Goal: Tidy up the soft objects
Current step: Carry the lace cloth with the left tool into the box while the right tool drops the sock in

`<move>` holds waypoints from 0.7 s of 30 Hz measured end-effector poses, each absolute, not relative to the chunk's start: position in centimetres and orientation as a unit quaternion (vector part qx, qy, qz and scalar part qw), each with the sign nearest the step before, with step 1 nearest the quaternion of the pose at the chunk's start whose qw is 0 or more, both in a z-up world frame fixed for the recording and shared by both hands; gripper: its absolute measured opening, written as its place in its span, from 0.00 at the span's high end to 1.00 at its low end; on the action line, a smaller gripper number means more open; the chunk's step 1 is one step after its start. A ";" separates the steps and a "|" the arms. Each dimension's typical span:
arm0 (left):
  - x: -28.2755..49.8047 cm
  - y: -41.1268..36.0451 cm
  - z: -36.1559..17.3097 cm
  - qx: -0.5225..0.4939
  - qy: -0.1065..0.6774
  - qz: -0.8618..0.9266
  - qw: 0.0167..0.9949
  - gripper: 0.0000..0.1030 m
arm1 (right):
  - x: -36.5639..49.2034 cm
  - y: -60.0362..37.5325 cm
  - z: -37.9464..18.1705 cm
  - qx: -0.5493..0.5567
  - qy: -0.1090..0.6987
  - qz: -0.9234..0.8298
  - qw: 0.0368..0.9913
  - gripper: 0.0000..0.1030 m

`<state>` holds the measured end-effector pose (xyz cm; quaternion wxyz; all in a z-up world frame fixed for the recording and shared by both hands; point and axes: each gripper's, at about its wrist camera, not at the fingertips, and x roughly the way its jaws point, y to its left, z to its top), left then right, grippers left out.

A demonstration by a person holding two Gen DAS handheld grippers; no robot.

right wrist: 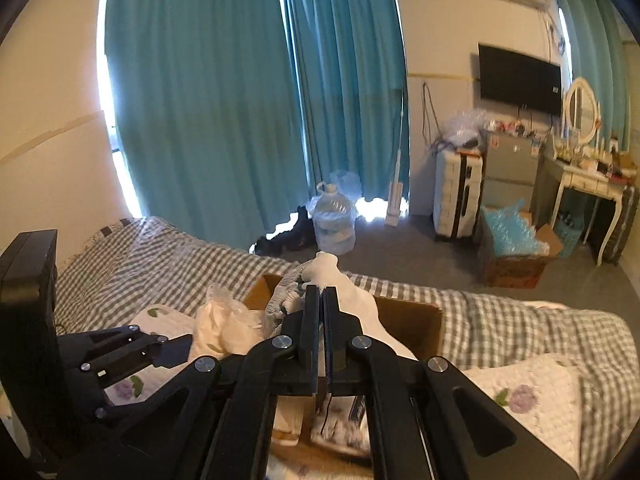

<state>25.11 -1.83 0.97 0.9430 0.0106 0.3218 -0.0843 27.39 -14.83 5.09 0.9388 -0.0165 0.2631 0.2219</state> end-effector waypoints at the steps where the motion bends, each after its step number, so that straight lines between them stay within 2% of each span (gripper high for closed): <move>1: 26.1 -1.9 0.1 0.016 0.326 -0.086 0.941 0.73 | 28.5 -14.7 4.3 -0.015 0.268 0.219 0.938 0.99; 2: 26.8 -2.0 -0.7 0.024 0.330 -0.085 0.940 0.72 | 29.1 -14.7 3.6 -0.014 0.273 0.217 0.937 0.99; 4: 28.0 -2.1 -2.1 0.041 0.339 -0.071 0.937 0.60 | 30.7 -14.8 1.7 -0.004 0.287 0.219 0.933 0.98; 6: 28.5 -2.0 -3.1 0.046 0.339 -0.060 0.938 0.37 | 31.4 -15.0 0.1 0.004 0.298 0.221 0.929 0.98; 9: 28.4 -1.5 -3.7 0.032 0.325 -0.063 0.943 0.23 | 31.9 -15.6 -1.7 0.016 0.306 0.220 0.926 0.98; 11: 28.1 -1.2 -3.4 0.027 0.319 -0.062 0.945 0.19 | 31.8 -15.7 -2.1 0.018 0.306 0.214 0.927 0.94; 12: 28.2 -1.2 -3.2 0.030 0.318 -0.059 0.946 0.19 | 31.5 -15.8 -2.0 0.016 0.304 0.207 0.930 0.84; 13: 28.0 -1.2 -2.9 0.035 0.315 -0.054 0.947 0.19 | 31.3 -15.9 -1.8 0.013 0.302 0.199 0.932 0.66; 15: 27.3 -1.1 -2.1 0.047 0.308 -0.044 0.949 0.19 | 30.4 -16.2 -0.6 0.010 0.289 0.181 0.940 0.49; 17: 25.9 -0.7 -0.8 0.050 0.299 -0.037 0.952 0.19 | 29.4 -16.7 1.2 0.012 0.276 0.171 0.946 0.49; 21: 22.7 0.2 2.3 0.045 0.276 -0.025 0.960 0.19 | 25.9 -17.8 5.7 0.011 0.247 0.155 0.957 0.28</move>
